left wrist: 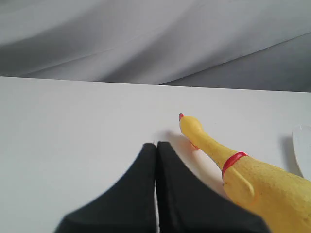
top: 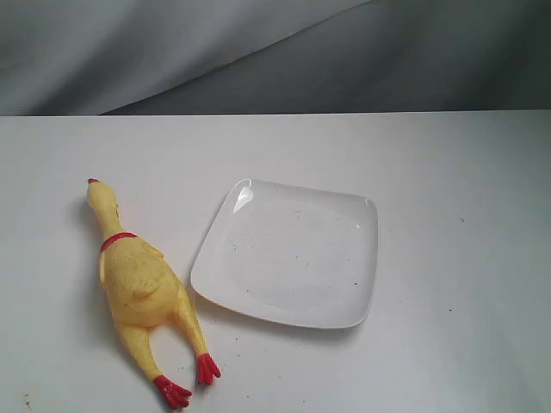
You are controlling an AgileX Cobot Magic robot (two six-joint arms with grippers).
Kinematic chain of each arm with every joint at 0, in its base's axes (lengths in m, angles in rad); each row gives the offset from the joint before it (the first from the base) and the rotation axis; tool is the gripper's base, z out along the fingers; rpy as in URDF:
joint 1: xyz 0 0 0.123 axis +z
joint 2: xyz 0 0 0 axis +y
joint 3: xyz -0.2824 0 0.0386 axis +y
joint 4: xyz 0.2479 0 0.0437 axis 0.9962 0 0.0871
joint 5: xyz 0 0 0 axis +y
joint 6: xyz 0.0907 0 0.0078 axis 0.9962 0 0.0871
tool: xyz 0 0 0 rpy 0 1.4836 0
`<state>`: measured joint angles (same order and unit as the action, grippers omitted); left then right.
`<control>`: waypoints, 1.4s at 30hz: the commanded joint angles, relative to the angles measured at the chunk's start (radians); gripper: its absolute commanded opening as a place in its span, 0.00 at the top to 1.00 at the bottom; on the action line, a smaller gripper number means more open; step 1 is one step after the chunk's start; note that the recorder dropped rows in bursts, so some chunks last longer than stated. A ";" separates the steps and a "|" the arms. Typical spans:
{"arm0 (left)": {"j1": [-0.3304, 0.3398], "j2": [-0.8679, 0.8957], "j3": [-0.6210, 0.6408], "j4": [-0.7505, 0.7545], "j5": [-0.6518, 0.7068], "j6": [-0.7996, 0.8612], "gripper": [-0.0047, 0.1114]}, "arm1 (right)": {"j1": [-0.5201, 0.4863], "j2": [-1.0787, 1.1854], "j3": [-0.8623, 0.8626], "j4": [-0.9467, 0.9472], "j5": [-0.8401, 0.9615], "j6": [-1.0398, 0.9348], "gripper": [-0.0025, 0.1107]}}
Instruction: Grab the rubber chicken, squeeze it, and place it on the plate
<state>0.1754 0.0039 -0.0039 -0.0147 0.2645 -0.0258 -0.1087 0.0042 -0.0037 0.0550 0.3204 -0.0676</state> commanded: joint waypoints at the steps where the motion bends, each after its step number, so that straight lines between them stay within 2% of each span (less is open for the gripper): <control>1: 0.005 -0.004 0.004 -0.002 -0.002 0.001 0.96 | -0.006 -0.004 0.004 -0.004 -0.003 -0.005 0.98; 13: 0.005 -0.004 0.004 -0.002 -0.002 0.001 0.96 | -0.006 -0.004 0.004 -0.004 -0.003 -0.005 0.98; 16: 0.005 -0.004 0.004 -0.002 -0.002 0.001 0.96 | -0.006 -0.004 0.004 -0.015 -0.053 -0.008 0.98; 20: 0.005 -0.004 0.004 -0.002 -0.002 0.001 0.96 | -0.006 -0.004 0.004 -0.010 -0.217 -0.006 0.98; 28: 0.005 -0.004 0.004 -0.002 -0.002 0.001 0.96 | -0.006 -0.004 0.004 -0.010 -0.695 -0.006 0.98; 35: 0.005 -0.004 0.004 -0.002 -0.002 0.001 0.96 | -0.006 -0.004 0.004 -0.010 -0.858 0.008 0.98; 37: 0.005 -0.004 0.004 -0.002 -0.002 0.001 0.96 | -0.006 -0.004 0.004 -0.010 -0.897 0.090 0.98; 40: 0.005 -0.004 0.004 -0.002 -0.002 0.001 0.96 | -0.006 -0.004 0.004 -0.003 -0.946 0.415 0.98; 42: 0.005 -0.004 0.004 -0.002 -0.002 0.001 0.96 | -0.006 -0.004 -0.001 -0.003 -0.905 0.518 0.98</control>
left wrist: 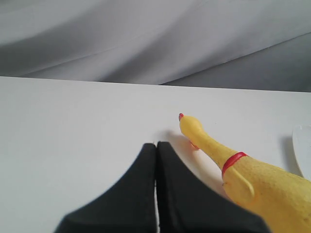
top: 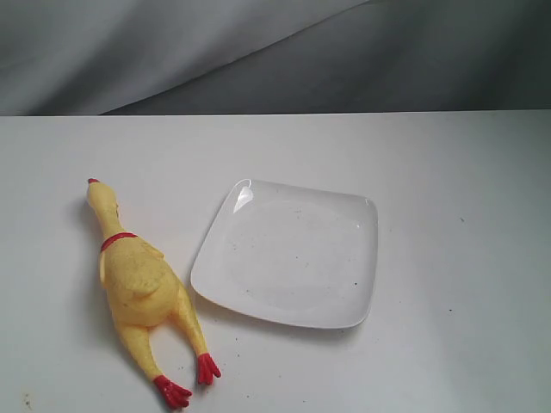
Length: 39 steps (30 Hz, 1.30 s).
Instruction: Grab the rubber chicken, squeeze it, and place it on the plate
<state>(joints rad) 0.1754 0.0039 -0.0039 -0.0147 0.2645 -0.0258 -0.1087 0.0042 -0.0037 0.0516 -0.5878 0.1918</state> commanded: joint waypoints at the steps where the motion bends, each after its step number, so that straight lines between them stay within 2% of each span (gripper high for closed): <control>1: 0.005 -0.004 0.004 -0.002 -0.002 0.001 0.96 | -0.006 -0.004 -0.022 0.001 0.040 0.266 0.98; 7: 0.005 -0.004 0.004 -0.002 -0.002 0.001 0.96 | 0.002 0.162 -0.280 -0.084 0.423 0.266 0.98; 13: 0.005 -0.004 0.004 -0.002 -0.002 0.001 0.96 | 0.091 0.479 -0.573 -0.147 0.708 0.201 0.98; 20: 0.005 -0.004 0.004 -0.002 -0.002 0.001 0.96 | 0.249 0.816 -0.892 -0.083 1.045 -0.096 0.98; 25: 0.005 -0.004 0.004 -0.002 -0.002 0.001 0.96 | 0.320 1.033 -1.038 0.161 1.241 -0.453 0.98; 31: 0.005 -0.004 0.004 -0.002 -0.002 0.001 0.96 | 0.410 1.248 -1.070 0.456 1.294 -0.824 0.98; 35: 0.005 -0.004 0.004 -0.002 -0.002 0.001 0.96 | 0.528 1.397 -1.070 0.463 1.280 -0.882 0.98; 39: 0.005 -0.004 0.004 -0.002 -0.002 0.001 0.96 | 0.668 1.538 -1.070 0.457 1.142 -0.887 0.98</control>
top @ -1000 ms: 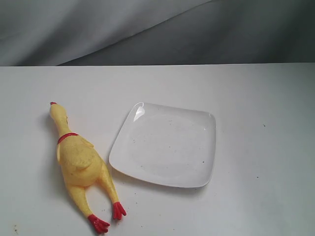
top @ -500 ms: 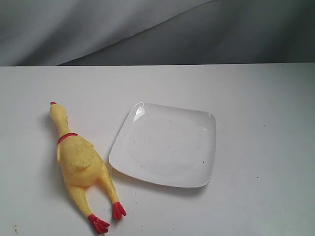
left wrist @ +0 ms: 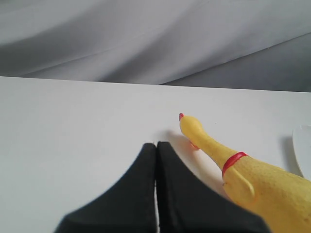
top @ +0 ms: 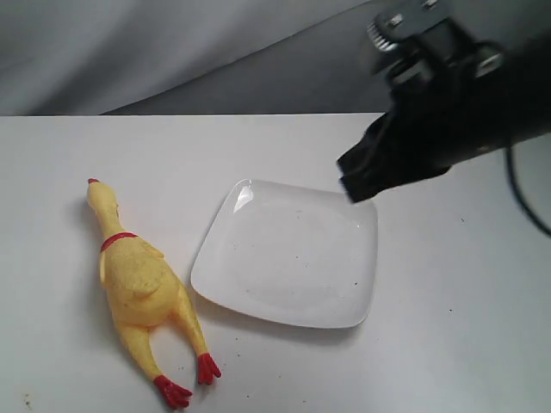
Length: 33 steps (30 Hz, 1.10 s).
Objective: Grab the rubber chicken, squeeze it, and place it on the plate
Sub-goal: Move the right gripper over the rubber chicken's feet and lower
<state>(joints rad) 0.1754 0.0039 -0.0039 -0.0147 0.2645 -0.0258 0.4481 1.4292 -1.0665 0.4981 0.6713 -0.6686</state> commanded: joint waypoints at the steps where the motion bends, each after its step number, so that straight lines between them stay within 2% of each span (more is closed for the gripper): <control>1: 0.005 -0.004 0.004 -0.002 -0.002 0.001 0.96 | 0.144 0.148 -0.007 0.010 -0.157 -0.027 0.98; 3: 0.005 -0.004 0.004 -0.002 -0.002 0.001 0.96 | 0.199 0.208 -0.007 0.008 -0.225 -0.027 0.97; 5: 0.005 -0.004 0.004 -0.002 -0.002 0.001 0.96 | 0.250 0.267 -0.007 -0.001 -0.278 -0.041 0.91; 11: 0.005 -0.004 0.004 -0.002 -0.002 0.001 0.96 | 0.369 0.384 -0.007 -0.006 -0.327 -0.041 0.55; 13: 0.005 -0.004 0.004 -0.002 -0.002 0.001 0.96 | 0.385 0.405 -0.007 0.007 -0.327 -0.030 0.49; 24: 0.005 -0.004 0.004 -0.002 -0.002 0.001 0.96 | 0.462 0.435 -0.010 0.064 -0.352 -0.010 0.50; 33: 0.005 -0.004 0.004 -0.002 -0.002 0.001 0.96 | 0.472 0.577 -0.193 0.093 -0.291 0.048 0.50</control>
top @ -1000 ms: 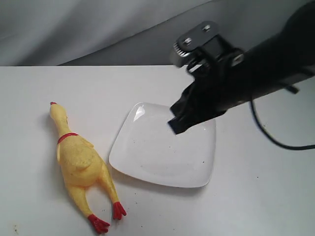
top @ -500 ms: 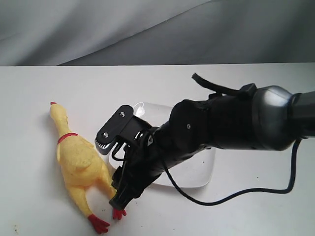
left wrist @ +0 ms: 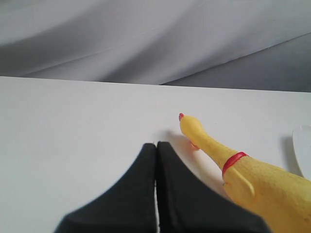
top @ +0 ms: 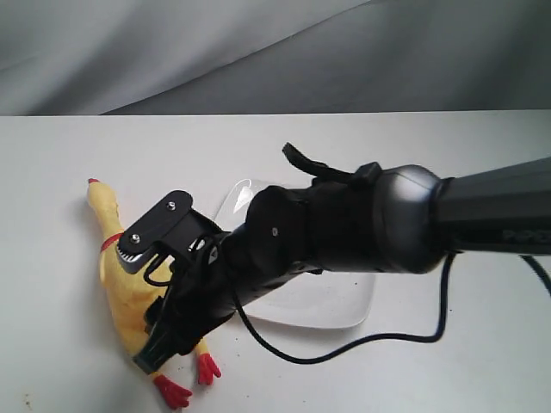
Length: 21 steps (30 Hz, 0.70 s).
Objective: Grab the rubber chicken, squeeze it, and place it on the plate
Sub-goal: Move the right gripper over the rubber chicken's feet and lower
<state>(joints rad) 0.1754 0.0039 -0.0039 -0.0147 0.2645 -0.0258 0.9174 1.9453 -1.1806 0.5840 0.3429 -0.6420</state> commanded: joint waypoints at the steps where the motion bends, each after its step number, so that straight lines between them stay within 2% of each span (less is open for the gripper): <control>1: 0.005 -0.004 0.004 -0.002 -0.002 0.001 0.96 | 0.002 0.096 -0.108 0.002 0.050 0.023 0.51; 8: 0.005 -0.004 0.004 -0.002 -0.002 0.001 0.96 | 0.002 0.152 -0.136 -0.091 0.060 0.058 0.52; 13: 0.005 -0.004 0.004 -0.002 -0.002 0.001 0.96 | 0.002 0.155 -0.136 -0.339 0.036 0.270 0.52; 21: 0.005 -0.004 0.004 -0.002 -0.002 0.001 0.96 | 0.002 0.181 -0.136 -0.338 0.035 0.273 0.52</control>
<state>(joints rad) 0.1754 0.0039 -0.0039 -0.0147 0.2645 -0.0258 0.9174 2.1145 -1.3109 0.2582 0.3862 -0.3740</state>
